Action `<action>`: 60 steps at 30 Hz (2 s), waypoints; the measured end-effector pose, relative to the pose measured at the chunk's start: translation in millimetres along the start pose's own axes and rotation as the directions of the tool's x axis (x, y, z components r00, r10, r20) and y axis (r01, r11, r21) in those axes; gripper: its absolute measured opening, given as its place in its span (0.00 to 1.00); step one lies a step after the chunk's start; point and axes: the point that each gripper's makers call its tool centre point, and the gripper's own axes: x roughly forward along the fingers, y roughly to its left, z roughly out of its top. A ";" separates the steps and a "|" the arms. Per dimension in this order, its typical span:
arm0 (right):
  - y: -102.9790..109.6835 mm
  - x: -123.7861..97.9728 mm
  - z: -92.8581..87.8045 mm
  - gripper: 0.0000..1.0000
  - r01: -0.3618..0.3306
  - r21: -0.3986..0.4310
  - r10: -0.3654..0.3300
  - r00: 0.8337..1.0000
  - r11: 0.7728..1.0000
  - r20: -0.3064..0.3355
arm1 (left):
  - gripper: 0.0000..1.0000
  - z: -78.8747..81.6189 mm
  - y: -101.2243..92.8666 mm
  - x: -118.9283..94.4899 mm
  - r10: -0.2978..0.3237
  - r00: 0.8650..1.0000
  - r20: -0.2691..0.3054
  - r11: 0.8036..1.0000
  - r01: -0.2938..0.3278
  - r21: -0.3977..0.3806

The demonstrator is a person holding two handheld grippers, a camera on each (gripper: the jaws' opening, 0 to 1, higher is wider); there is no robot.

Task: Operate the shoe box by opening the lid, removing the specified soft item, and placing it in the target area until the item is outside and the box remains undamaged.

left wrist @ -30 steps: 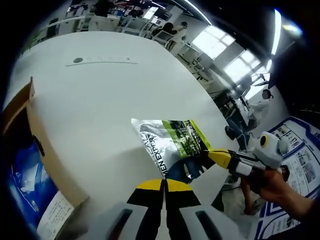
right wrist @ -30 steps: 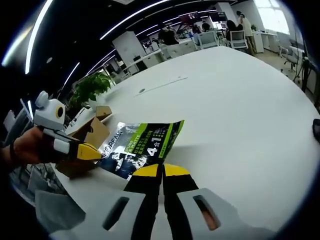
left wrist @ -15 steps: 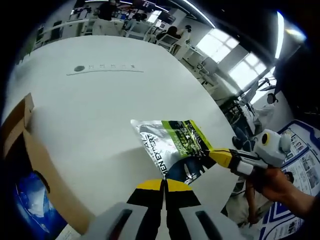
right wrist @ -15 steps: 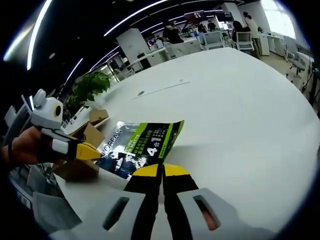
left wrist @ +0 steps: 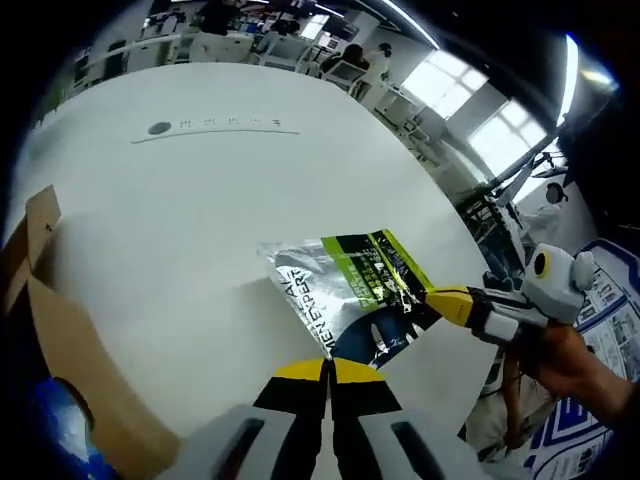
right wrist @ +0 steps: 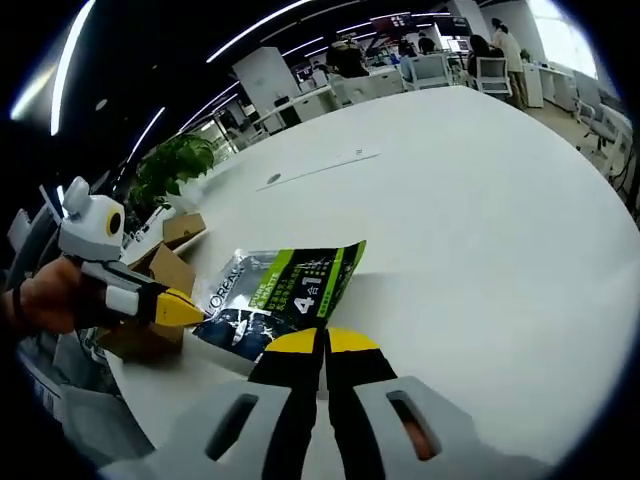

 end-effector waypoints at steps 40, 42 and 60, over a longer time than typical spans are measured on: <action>-13.3 11.3 -30.4 0.03 0.026 0.021 -0.025 0.997 0.999 -0.071 | 0.08 -31.8 29.6 20.6 0.124 0.982 -0.145 0.987 -0.108 0.115; -14.3 9.3 -28.7 0.03 0.032 0.015 -0.031 0.997 0.999 -0.068 | 0.08 -30.5 28.8 18.3 0.124 0.983 -0.137 0.987 -0.108 0.122; -10.0 -15.8 -3.0 0.05 0.073 -0.056 -0.075 0.996 0.996 -0.041 | 0.09 -14.4 21.8 -15.8 0.093 0.995 -0.022 0.991 -0.090 0.101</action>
